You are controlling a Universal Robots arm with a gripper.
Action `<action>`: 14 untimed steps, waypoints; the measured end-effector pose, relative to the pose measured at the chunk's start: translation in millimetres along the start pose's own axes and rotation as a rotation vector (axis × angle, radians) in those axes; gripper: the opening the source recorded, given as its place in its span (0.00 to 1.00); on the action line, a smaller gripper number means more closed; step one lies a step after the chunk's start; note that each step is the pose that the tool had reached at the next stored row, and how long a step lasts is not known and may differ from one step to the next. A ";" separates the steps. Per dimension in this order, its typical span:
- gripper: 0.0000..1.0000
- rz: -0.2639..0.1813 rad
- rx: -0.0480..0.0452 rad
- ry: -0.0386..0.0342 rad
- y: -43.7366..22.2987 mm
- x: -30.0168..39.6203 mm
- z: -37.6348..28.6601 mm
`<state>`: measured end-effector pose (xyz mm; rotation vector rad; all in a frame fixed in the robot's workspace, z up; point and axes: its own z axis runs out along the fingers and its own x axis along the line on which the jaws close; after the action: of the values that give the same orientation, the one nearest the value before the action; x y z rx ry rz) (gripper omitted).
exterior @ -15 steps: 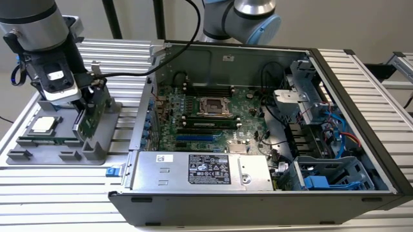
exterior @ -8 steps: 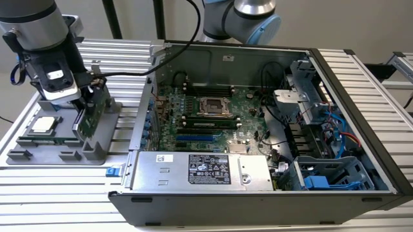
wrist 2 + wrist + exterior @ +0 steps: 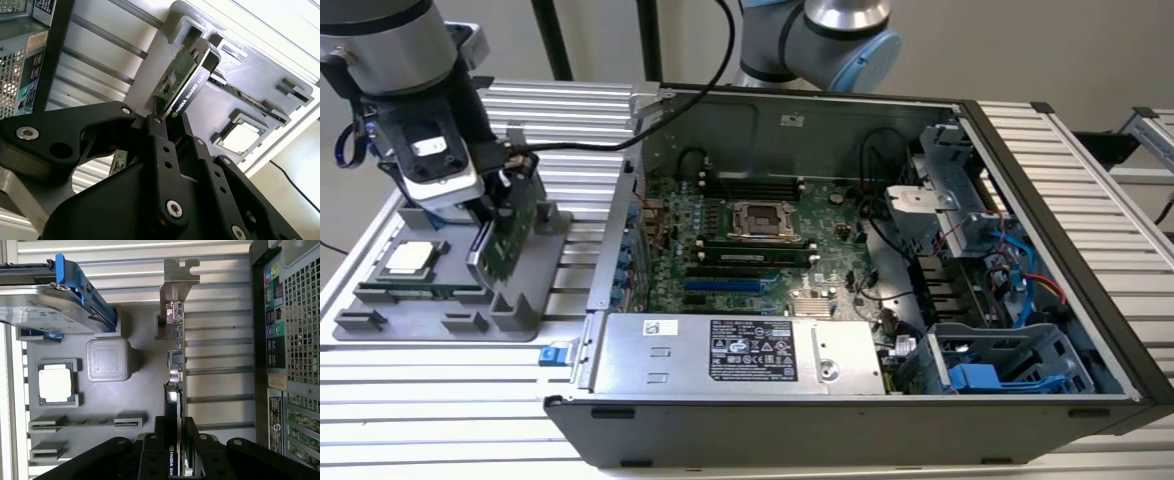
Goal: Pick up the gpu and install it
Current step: 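Pick up the gpu and move the gpu toward the slot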
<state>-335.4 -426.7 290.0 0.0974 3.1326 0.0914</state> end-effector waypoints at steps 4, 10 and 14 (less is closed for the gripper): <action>0.00 0.000 0.0000 0.0000 0.2 0.0 -3.7; 0.00 0.000 0.0000 0.0000 0.5 0.0 -8.8; 0.00 0.000 0.0000 0.0000 0.6 -0.2 -11.6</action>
<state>-335.3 -426.8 301.6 0.0970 3.1327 0.0914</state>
